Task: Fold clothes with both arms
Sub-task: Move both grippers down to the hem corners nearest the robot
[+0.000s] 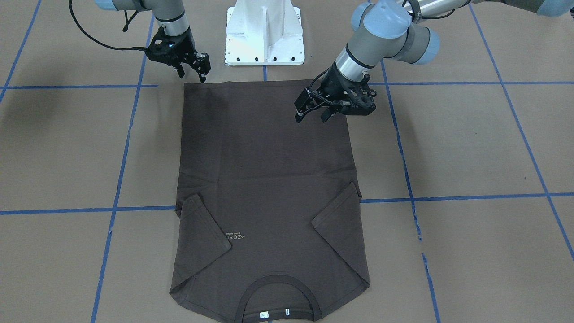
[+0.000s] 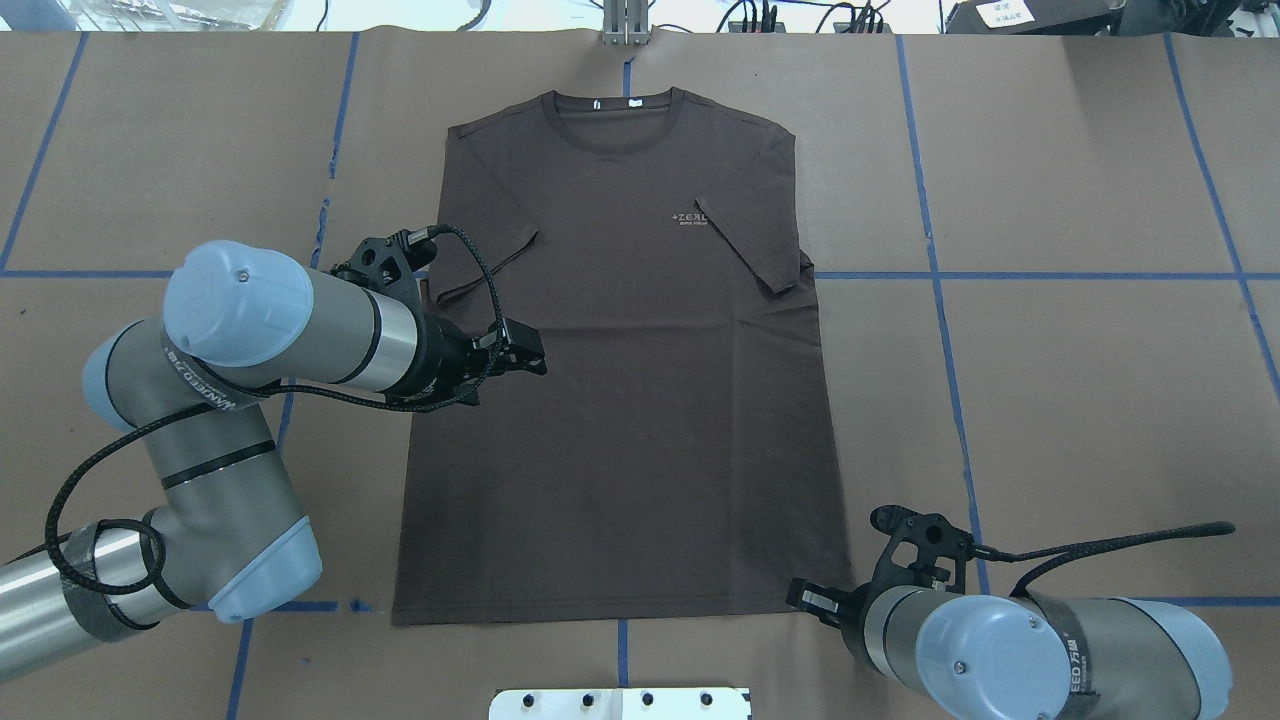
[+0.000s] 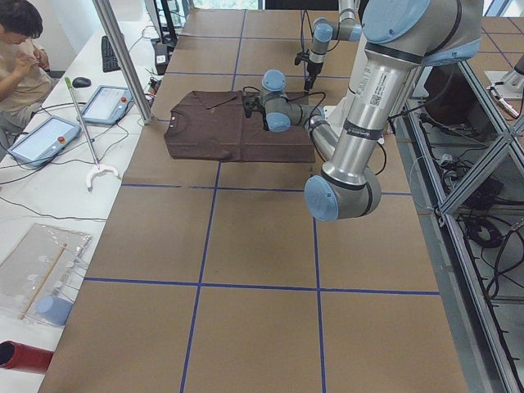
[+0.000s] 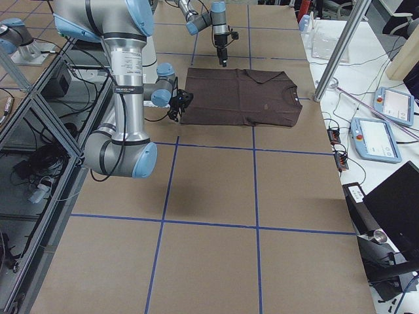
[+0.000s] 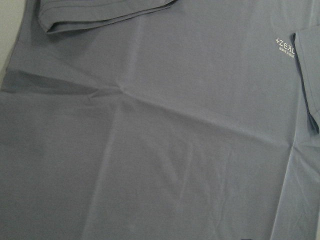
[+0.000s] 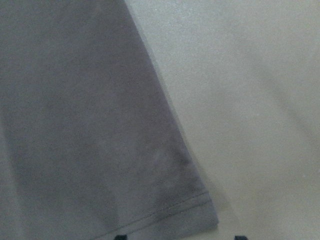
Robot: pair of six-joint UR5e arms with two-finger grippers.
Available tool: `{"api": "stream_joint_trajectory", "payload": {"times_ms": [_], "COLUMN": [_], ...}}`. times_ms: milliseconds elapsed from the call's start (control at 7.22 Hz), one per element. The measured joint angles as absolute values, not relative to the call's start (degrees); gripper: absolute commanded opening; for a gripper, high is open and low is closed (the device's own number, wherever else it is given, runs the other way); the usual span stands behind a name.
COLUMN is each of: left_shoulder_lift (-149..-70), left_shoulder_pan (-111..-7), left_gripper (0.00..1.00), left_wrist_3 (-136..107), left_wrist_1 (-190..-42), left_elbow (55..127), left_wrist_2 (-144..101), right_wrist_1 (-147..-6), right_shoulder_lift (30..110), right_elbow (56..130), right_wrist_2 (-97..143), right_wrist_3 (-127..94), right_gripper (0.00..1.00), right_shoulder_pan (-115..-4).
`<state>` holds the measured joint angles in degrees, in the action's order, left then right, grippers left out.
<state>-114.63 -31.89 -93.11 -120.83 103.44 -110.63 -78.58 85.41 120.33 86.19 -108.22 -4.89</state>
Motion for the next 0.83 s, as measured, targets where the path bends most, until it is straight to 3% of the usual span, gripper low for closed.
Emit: {"api": "stream_joint_trajectory", "payload": {"times_ms": [138,277,554,831], "left_shoulder_lift": [-114.62,-114.61,-114.61,-114.61], "left_shoulder_pan": [-31.90,-31.89,-31.83,-31.82], "left_gripper": [0.89,0.89,0.89,0.88], "left_wrist_3": [-93.09,-93.06,-93.00,-92.99], "left_wrist_1": [-120.84,-120.85,-120.79,-120.77], "left_elbow": [103.45,103.44,103.37,103.36], "left_wrist_2": [-110.59,-110.58,-110.51,-110.48], "right_wrist_1": [-78.63,-78.65,-78.66,-78.66], "right_shoulder_lift": [85.45,85.52,85.62,85.69], "right_elbow": [119.90,119.58,119.35,119.39], "right_wrist_2": [85.92,85.83,85.73,85.70], "right_wrist_3": [-108.26,-108.27,-108.28,-108.28], "right_gripper": [0.70,0.59,0.00,0.00], "right_shoulder_pan": [-4.74,-4.72,-4.85,-5.15]}}
